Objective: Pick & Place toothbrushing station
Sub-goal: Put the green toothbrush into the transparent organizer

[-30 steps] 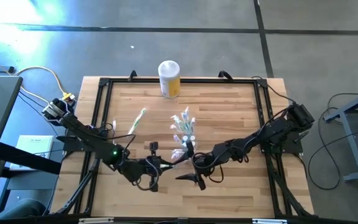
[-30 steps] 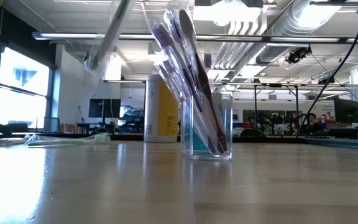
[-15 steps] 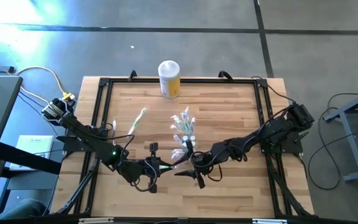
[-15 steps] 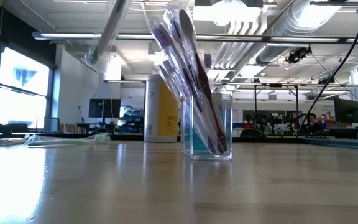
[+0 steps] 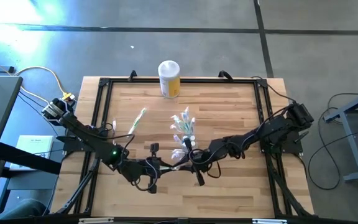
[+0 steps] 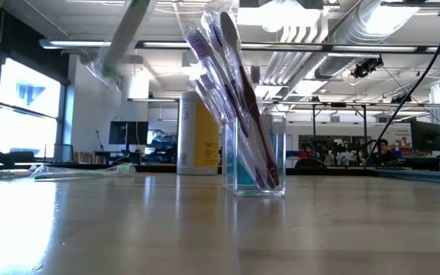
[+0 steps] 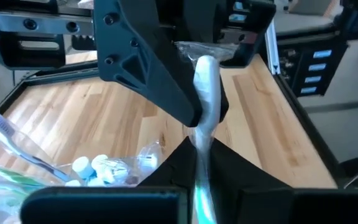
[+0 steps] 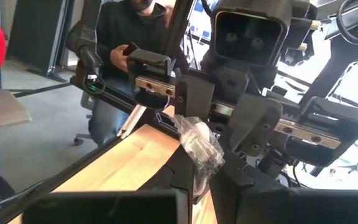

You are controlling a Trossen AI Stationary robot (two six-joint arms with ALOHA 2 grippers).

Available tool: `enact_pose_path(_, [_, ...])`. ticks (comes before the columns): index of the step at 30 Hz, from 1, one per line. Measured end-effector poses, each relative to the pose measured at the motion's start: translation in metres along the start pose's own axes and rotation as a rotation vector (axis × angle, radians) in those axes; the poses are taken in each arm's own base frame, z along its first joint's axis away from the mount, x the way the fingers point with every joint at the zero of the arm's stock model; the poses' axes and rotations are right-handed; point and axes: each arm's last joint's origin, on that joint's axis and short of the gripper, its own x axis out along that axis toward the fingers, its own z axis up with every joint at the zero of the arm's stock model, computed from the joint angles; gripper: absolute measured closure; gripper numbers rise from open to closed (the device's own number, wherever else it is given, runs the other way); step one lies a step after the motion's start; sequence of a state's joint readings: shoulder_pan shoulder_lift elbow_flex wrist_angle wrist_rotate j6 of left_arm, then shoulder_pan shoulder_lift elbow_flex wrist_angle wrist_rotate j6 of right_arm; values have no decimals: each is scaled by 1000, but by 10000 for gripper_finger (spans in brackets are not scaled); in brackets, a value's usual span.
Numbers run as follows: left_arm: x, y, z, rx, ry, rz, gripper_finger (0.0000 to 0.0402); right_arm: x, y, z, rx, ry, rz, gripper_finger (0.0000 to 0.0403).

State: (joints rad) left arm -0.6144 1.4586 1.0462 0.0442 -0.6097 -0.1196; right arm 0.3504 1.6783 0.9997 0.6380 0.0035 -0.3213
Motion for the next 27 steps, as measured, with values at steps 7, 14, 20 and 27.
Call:
enact_pose_path(7, [0,0,0,-36,0,7,318,0,0,0,3,0,1,388])
enact_pose_path(14, [0,0,-1,-27,7,10,275,0,2,-1,5,10,7,387])
enact_pose_path(20, [-4,-4,0,-27,2,-7,254,-8,15,13,21,7,60,387])
enact_pose_path(27, [-7,-8,-3,19,15,-21,249,-20,38,27,92,40,200,387])
